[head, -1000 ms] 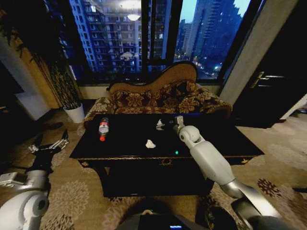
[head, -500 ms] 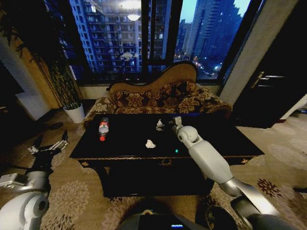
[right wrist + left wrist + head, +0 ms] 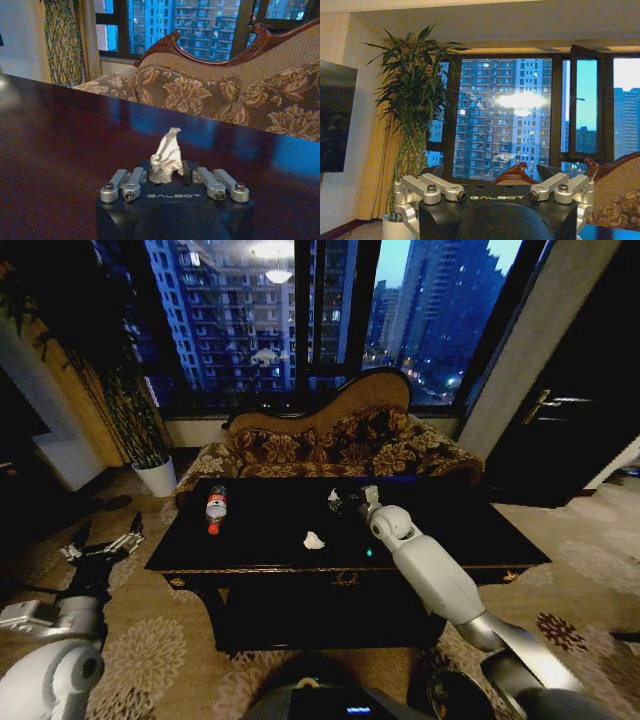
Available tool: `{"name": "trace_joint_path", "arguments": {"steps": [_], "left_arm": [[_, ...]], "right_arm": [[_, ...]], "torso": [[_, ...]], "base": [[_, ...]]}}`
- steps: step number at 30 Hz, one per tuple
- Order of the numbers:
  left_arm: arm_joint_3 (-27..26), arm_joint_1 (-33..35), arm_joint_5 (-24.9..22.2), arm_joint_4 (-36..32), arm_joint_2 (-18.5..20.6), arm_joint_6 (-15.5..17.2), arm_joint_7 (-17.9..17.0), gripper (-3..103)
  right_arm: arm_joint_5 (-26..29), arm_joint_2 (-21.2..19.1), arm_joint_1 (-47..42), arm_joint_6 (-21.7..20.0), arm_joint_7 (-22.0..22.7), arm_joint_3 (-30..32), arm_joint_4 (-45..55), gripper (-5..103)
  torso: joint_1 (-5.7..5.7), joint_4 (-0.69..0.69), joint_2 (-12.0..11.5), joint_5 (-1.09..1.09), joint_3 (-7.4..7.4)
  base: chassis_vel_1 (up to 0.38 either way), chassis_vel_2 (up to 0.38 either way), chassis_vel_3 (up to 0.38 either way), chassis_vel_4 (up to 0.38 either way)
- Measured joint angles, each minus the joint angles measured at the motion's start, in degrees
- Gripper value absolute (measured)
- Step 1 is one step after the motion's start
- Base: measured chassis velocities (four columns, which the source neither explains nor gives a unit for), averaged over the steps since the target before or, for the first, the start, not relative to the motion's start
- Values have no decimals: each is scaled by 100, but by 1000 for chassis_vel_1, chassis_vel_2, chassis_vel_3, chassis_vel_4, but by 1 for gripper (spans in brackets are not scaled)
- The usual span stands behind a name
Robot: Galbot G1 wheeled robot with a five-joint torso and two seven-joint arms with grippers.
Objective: Move to the front of the table and place the trash on the table into the trash bin.
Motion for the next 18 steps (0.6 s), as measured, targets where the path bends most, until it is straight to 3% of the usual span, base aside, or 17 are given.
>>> {"name": "trace_joint_path", "arguments": {"steps": [4,7,15,18], "left_arm": [[5,-6,0,0,20,0,0,100],[28,-10,0,23,23,-4,6,100],[60,-23,0,68,12,-33,21,100],[62,-49,-1,103,16,-48,25,100]], "right_arm": [[17,-19,-52,9,0,58,61,23],[75,-29,-128,39,0,105,139,6],[190,48,-296,227,0,392,312,0],[115,106,-516,356,0,939,548,0]], "torso": [[0,0,0,0,0],[0,0,0,0,0],[0,1,0,1,0],[0,0,0,-1,0]], "base": [[0,0,0,0],[0,0,0,0],[0,0,0,0],[0,0,0,0]]}}
